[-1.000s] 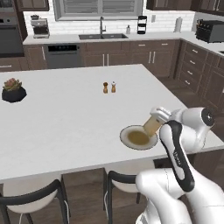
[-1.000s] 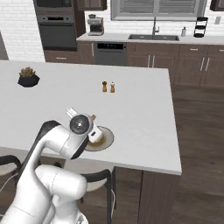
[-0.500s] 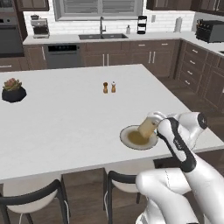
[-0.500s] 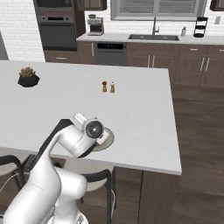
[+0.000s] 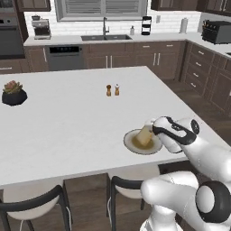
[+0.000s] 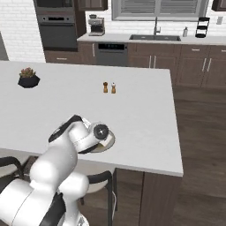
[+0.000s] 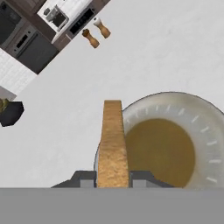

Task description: Start the toaster. Once the lever pops up, take the bread to the plate on the dining counter.

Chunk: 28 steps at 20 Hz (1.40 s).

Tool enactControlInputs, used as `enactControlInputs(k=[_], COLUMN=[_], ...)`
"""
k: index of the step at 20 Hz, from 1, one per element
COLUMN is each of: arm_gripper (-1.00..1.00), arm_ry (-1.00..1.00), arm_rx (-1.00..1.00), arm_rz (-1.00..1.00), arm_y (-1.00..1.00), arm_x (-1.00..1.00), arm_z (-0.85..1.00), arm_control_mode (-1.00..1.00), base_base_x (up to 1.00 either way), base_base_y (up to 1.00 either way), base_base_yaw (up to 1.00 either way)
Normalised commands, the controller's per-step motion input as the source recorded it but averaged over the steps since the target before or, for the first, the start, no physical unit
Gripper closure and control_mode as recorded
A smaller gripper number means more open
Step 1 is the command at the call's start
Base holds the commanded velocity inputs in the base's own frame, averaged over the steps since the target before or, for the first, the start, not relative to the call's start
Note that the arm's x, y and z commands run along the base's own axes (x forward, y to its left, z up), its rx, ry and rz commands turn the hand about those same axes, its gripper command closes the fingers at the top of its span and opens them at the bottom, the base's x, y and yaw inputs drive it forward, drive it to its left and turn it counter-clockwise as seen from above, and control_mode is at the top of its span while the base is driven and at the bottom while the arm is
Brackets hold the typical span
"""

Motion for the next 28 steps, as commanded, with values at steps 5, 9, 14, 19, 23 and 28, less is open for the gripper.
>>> enactControlInputs(k=[5, 9, 14, 19, 23, 28], arm_gripper=[1.00, 1.00, -1.00, -1.00, -1.00, -1.00], arm_ry=[0.00, 0.00, 0.00, 0.00, 0.00, 0.11], arm_rx=[0.00, 0.00, 0.00, 0.00, -0.01, 0.00], arm_rz=[0.07, 0.03, 0.00, 0.00, -0.06, -0.17], arm_y=[0.16, 0.09, 0.00, 0.00, -0.09, -0.33], arm_x=[0.28, 0.27, 0.31, -0.21, -0.50, -0.06], arm_z=[-0.44, -0.30, -0.37, -0.23, 0.00, 0.28], arm_control_mode=[-1.00, -1.00, -1.00, -1.00, -1.00, -1.00], base_base_x=[0.00, 0.00, 0.00, 0.00, 0.00, 0.00], base_base_y=[0.00, 0.00, 0.00, 0.00, 0.00, 0.00], base_base_yaw=[0.00, 0.00, 0.00, 0.00, 0.00, 0.00])
